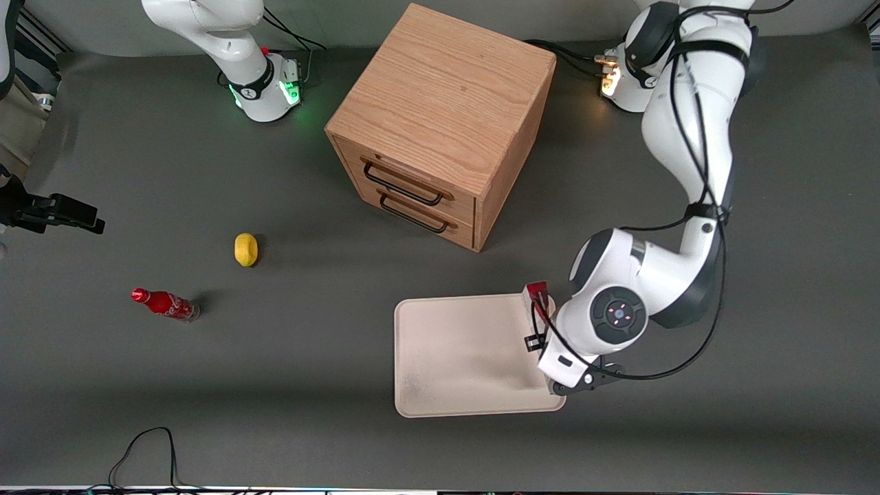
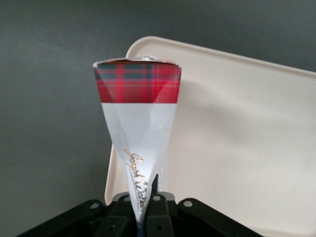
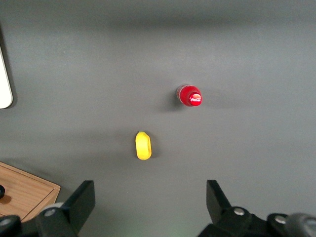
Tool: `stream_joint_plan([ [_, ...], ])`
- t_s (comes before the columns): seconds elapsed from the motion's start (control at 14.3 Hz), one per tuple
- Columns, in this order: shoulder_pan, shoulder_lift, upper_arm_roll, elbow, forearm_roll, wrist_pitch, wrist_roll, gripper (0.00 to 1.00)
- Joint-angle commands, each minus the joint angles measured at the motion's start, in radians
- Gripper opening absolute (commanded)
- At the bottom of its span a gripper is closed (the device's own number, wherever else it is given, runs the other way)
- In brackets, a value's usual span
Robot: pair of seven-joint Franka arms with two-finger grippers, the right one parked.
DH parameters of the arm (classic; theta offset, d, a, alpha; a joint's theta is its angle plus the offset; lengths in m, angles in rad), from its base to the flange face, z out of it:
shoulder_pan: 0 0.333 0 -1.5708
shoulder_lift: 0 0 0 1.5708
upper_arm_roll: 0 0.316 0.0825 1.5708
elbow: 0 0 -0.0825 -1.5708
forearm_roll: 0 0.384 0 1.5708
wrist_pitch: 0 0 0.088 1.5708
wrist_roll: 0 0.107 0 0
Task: Place red cookie box on tray
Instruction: 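Lower the cookie box onto the tray and open the left gripper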
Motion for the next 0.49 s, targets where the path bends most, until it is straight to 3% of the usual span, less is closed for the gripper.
stream_joint_plan([
  [0.0,-0.007,0.027,0.003,0.018,0.023,0.009,0.049,0.0],
  [0.42,0.0,0.038,0.003,-0.05,0.028,0.105,0.074,0.0],
])
